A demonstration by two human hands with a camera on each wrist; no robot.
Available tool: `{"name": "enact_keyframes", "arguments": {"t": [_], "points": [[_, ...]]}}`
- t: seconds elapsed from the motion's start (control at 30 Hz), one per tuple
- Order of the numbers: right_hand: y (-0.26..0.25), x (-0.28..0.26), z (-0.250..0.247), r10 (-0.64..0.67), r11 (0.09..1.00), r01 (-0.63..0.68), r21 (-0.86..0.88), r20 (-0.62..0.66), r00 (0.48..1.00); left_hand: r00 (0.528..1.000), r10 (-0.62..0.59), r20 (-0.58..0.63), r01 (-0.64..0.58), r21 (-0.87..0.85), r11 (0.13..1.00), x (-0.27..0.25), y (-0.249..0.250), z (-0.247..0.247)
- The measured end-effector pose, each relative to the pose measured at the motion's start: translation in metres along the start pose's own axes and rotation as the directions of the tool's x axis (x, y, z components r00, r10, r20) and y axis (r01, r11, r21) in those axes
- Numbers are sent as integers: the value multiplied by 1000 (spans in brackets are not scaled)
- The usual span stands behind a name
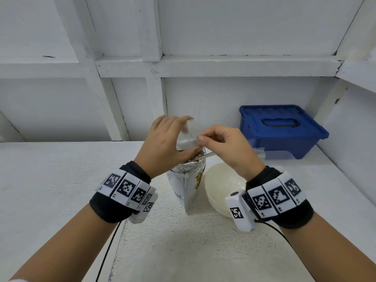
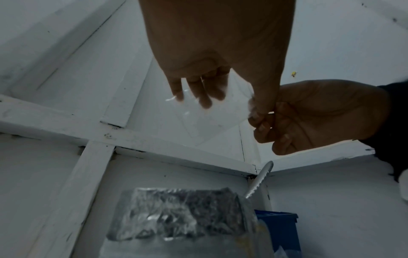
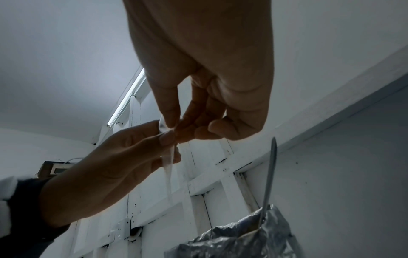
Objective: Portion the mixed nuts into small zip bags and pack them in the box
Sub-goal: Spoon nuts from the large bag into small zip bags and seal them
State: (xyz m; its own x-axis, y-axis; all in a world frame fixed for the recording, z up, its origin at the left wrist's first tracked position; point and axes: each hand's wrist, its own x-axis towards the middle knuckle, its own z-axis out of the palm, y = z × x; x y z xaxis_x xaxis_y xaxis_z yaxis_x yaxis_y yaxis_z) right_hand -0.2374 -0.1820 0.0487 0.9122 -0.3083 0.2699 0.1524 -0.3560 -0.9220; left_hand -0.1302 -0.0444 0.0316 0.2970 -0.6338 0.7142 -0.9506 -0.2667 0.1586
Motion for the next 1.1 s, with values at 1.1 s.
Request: {"name": "enact_keyframes", "arguments": {"t": [1.1], "points": [[13,5,7,15,948,64,-311,246,969,933,-207,294,297,-307,904,-30,-4,2]]}}
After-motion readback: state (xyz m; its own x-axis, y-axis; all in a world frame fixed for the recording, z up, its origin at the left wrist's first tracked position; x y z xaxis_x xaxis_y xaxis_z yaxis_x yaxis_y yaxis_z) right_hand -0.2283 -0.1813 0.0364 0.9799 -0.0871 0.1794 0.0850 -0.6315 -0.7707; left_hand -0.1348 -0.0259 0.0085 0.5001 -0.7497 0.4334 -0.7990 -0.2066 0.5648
